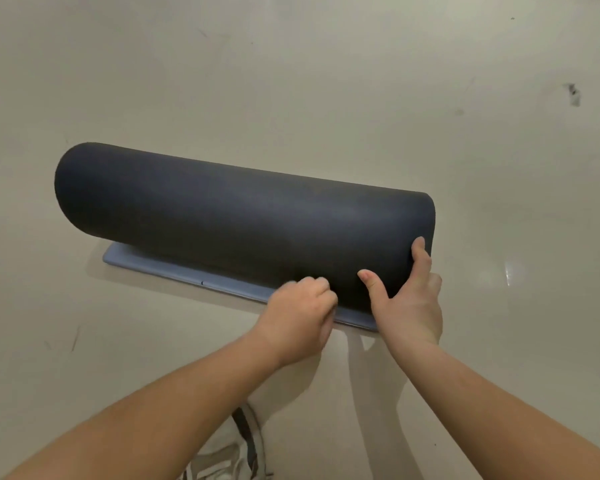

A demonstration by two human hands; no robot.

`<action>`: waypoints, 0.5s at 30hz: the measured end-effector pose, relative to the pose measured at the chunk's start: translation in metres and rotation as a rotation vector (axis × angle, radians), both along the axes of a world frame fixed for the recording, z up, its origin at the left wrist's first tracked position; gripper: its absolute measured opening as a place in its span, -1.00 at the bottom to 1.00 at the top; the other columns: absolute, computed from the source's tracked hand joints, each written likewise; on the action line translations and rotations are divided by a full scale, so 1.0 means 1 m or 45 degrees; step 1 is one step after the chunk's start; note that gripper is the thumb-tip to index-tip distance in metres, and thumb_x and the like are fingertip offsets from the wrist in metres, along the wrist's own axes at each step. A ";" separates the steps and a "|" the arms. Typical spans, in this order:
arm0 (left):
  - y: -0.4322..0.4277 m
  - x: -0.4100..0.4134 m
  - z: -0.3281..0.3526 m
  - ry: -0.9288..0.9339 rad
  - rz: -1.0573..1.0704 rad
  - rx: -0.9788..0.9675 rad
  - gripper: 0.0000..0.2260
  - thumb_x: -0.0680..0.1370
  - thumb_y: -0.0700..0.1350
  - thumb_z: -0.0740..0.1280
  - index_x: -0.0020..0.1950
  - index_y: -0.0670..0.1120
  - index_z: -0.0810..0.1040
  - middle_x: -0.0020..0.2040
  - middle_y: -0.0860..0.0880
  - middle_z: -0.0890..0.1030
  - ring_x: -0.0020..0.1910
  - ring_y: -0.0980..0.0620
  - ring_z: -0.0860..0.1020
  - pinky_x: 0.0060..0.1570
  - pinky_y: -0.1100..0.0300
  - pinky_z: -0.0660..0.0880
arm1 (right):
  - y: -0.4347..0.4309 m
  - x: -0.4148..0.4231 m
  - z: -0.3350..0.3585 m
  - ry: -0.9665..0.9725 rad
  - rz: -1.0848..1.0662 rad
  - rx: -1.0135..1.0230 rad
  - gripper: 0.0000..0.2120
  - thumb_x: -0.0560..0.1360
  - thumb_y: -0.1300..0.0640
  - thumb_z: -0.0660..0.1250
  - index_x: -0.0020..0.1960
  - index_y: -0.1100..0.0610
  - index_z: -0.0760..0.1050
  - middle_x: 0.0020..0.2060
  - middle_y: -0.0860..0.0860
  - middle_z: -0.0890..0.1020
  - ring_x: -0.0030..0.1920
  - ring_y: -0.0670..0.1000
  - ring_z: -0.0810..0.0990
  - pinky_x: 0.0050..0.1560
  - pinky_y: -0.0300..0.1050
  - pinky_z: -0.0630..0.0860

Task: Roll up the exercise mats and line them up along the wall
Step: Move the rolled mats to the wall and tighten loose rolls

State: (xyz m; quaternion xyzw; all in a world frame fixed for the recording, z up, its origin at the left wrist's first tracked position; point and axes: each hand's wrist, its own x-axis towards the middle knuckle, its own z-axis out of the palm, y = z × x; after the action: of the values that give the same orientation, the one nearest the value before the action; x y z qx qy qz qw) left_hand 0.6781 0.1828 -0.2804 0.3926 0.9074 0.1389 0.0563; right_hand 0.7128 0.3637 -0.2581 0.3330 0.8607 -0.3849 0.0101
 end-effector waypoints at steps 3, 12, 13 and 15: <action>-0.018 -0.050 0.044 0.369 0.027 0.201 -0.88 0.50 -0.15 0.39 0.01 -0.14 0.61 -0.04 -0.12 0.54 -0.13 -0.15 0.50 -0.21 -0.02 0.44 | 0.002 0.002 -0.004 -0.014 0.037 0.009 -0.10 0.52 -0.36 0.35 0.64 -0.24 -0.12 0.25 0.00 0.32 0.00 0.03 0.41 -0.07 -0.02 0.44; -0.065 -0.111 0.081 0.009 0.416 -0.434 -0.06 0.46 0.53 0.14 0.71 0.04 0.09 0.70 -0.05 0.14 0.68 -0.10 0.08 0.66 -0.10 0.01 | 0.019 -0.046 0.055 0.129 0.715 0.601 0.01 0.28 -0.36 0.56 0.60 -0.15 0.20 0.63 0.09 -0.01 0.63 0.13 -0.09 0.62 0.27 0.02; -0.070 -0.099 0.078 0.036 0.431 -0.410 -0.07 0.46 0.53 0.15 0.70 0.04 0.12 0.70 -0.05 0.16 0.68 -0.10 0.09 0.66 -0.10 0.01 | 0.016 -0.060 0.069 0.051 0.891 0.555 0.02 0.28 -0.41 0.53 0.61 -0.20 0.18 0.65 0.07 -0.03 0.64 0.12 -0.13 0.63 0.26 -0.01; -0.081 -0.069 0.068 0.090 0.467 -0.313 -0.09 0.46 0.51 0.16 0.68 0.03 0.19 0.69 -0.07 0.19 0.67 -0.11 0.10 0.65 -0.13 0.03 | 0.002 -0.084 0.087 -0.154 1.168 0.611 0.07 0.29 -0.54 0.42 0.65 -0.25 0.03 0.68 0.06 -0.08 0.66 0.15 -0.17 0.64 0.26 -0.07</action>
State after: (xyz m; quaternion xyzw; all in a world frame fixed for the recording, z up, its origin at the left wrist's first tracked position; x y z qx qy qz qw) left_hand 0.6091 0.1018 -0.2119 0.2156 0.9752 0.0213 0.0455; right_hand 0.6283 0.3652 -0.1707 -0.0639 0.9800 -0.1128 0.1509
